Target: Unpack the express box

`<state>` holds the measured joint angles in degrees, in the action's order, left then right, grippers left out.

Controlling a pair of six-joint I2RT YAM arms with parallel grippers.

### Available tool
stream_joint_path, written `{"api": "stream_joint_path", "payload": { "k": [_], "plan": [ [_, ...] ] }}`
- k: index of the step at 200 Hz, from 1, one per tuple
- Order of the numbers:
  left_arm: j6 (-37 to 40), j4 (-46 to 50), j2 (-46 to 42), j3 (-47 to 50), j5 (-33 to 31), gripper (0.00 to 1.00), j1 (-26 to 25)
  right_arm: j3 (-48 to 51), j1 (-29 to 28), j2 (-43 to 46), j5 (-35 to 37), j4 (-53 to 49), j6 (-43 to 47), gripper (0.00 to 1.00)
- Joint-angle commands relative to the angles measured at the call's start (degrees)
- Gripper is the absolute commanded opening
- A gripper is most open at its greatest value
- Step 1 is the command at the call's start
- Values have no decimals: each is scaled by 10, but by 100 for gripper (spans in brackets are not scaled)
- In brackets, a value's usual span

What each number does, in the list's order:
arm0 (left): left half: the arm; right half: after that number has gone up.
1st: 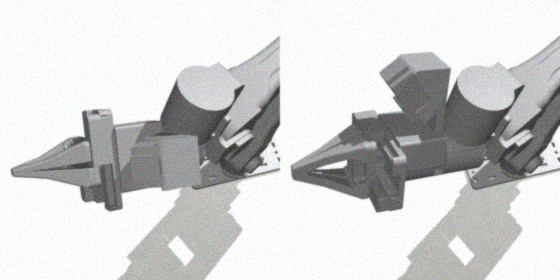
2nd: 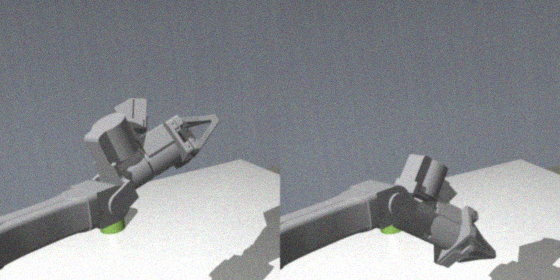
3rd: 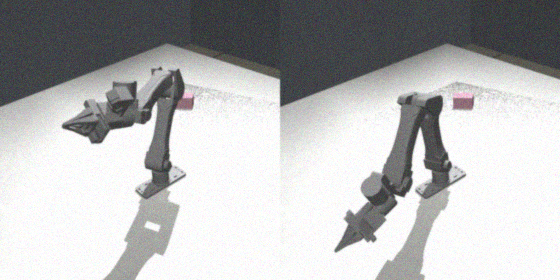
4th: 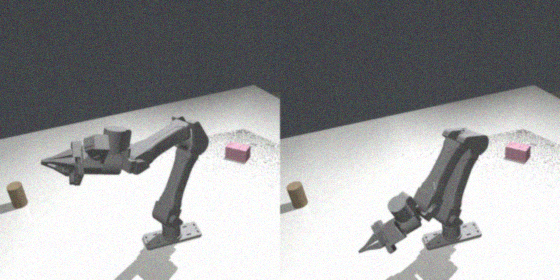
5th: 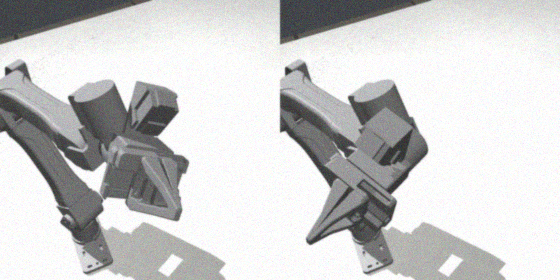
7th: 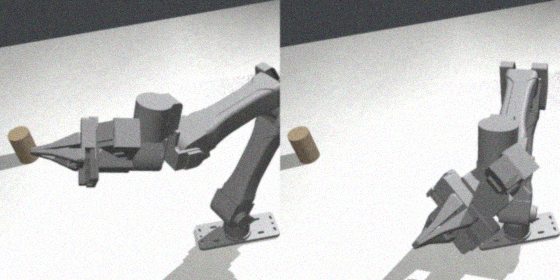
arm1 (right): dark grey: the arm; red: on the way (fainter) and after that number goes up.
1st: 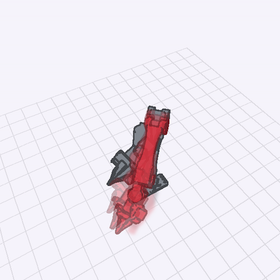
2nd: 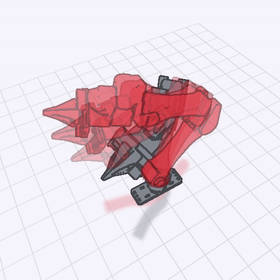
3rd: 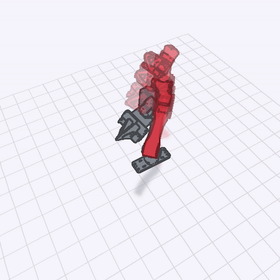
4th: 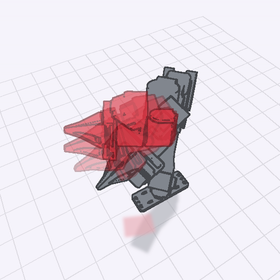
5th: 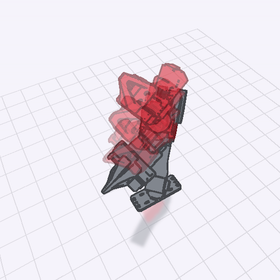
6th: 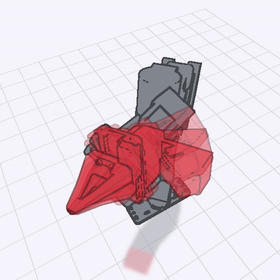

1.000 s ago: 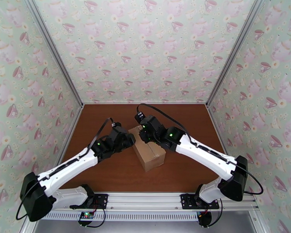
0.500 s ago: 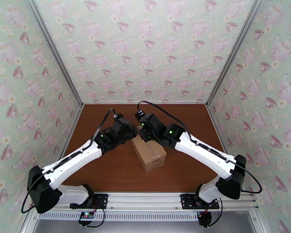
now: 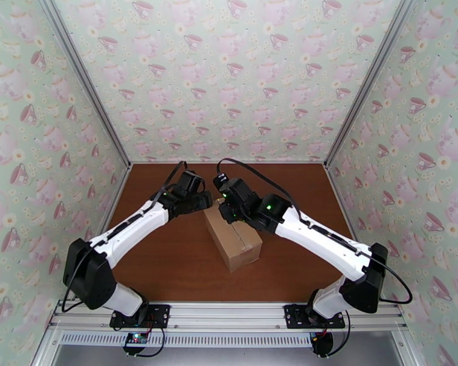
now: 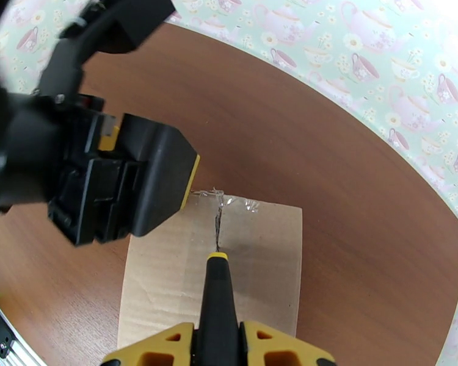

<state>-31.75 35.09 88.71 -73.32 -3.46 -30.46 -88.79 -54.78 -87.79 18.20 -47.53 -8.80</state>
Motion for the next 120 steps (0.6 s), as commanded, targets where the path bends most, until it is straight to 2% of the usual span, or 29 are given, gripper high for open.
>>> {"api": "stream_joint_path", "payload": {
  "k": [1, 73, 120],
  "plan": [
    [56, -27, 15, -32, 76, 65, 13, -11, -3, -12, -10, -26, -6, 0],
    [99, -39, 66, -54, 199, 64, 25, -14, -3, -14, -11, -31, -3, 0],
    [93, -32, 81, -39, 202, 63, 28, -14, -3, -16, -10, -30, 0, 0]
  ]
}}
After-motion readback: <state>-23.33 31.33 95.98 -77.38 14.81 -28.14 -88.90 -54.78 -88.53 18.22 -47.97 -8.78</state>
